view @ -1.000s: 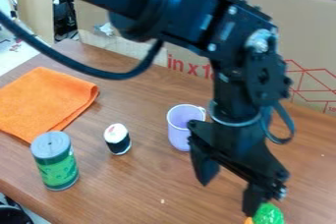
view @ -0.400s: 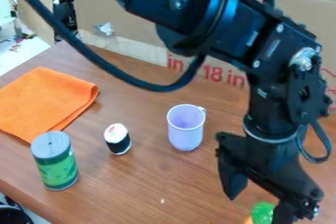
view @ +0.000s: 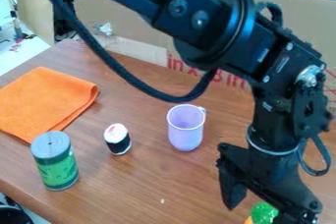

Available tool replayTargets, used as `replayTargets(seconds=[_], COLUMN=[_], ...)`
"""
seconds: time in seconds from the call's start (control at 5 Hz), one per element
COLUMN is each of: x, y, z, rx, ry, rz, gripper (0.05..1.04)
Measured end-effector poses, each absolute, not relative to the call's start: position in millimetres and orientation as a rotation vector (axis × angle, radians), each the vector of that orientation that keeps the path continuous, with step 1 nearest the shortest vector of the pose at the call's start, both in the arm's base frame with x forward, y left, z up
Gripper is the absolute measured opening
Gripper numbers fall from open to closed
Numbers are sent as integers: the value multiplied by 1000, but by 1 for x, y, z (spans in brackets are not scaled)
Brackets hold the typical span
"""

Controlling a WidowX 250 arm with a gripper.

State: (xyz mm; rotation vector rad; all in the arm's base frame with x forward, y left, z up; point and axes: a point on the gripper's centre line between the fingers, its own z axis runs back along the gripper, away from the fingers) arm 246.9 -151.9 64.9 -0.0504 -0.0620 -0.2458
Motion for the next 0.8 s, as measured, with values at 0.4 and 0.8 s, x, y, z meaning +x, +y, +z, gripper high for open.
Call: replayTargets(seconds=[0.4, 0.8], x=[259, 261], y=[-162, -163], z=[47, 43], rx=[-50, -47], ry=[-24, -19], rz=[-275, -265], gripper=[991, 671])
